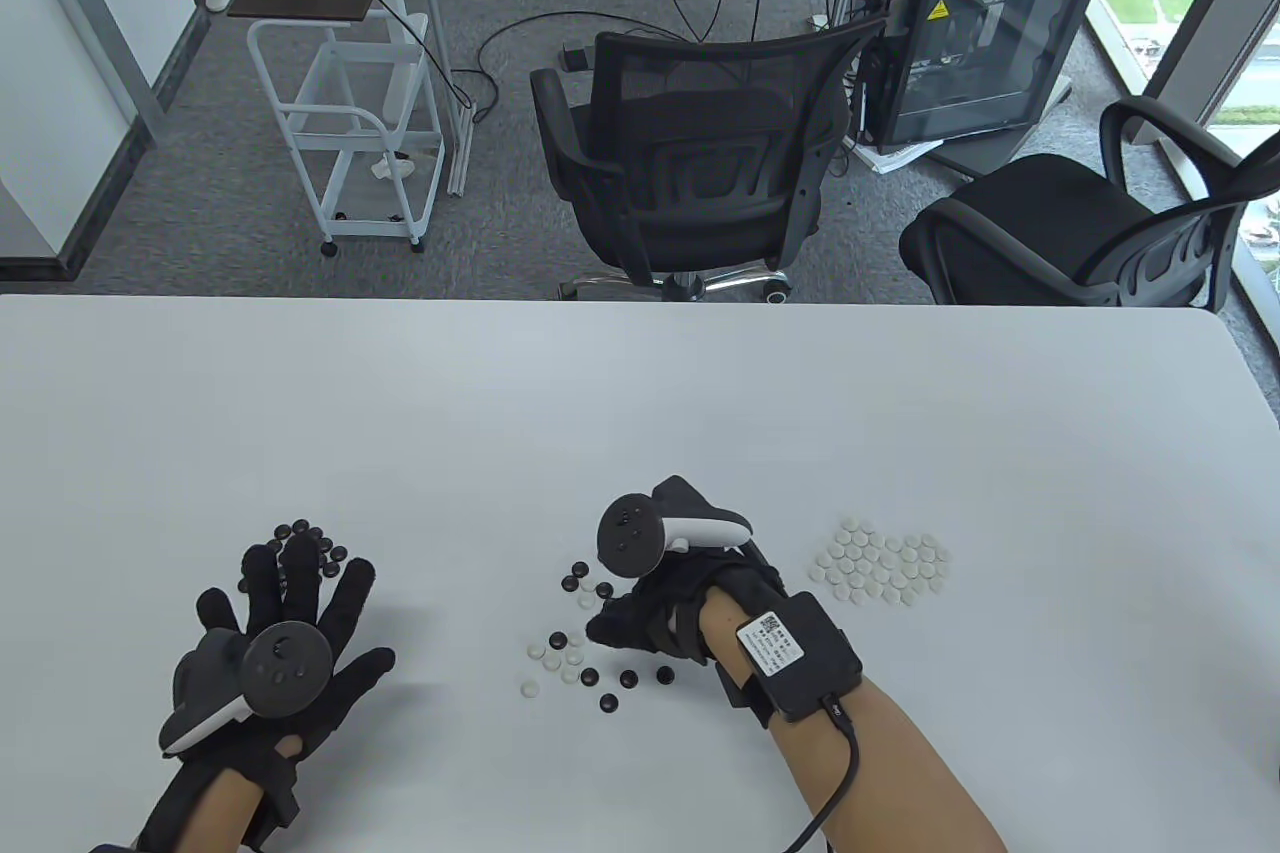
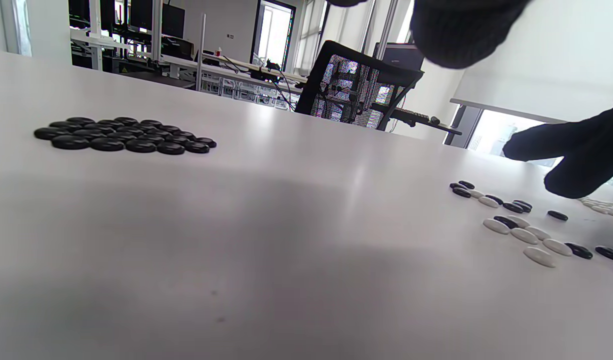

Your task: Go stone sorting task

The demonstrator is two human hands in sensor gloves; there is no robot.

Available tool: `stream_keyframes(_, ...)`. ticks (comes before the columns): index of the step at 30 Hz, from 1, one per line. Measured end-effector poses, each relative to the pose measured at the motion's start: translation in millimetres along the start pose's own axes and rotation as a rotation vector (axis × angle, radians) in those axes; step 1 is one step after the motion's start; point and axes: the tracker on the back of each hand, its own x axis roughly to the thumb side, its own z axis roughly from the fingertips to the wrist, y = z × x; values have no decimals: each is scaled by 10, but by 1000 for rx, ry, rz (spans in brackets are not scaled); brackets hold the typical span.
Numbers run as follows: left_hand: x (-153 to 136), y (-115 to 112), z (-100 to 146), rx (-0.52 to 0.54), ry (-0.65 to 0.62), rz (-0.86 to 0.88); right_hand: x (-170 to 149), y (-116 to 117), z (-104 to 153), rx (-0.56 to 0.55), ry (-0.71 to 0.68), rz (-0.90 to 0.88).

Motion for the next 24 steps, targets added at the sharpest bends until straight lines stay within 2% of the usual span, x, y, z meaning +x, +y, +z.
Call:
stream_keyframes(7,30,-11,1,15,-9,-20,100,51,-304,51,-13,6)
stream_keyframes(11,45,-16,1,11,-12,-28,73,76,-350,66,-7,1)
stream_keyframes(16,39,-14,6,9,-9,-22,-104,76,-161,84,54,18)
stream_keyframes(24,50,-15,7,5,-9,-30,-714,131,376,69,266,-24)
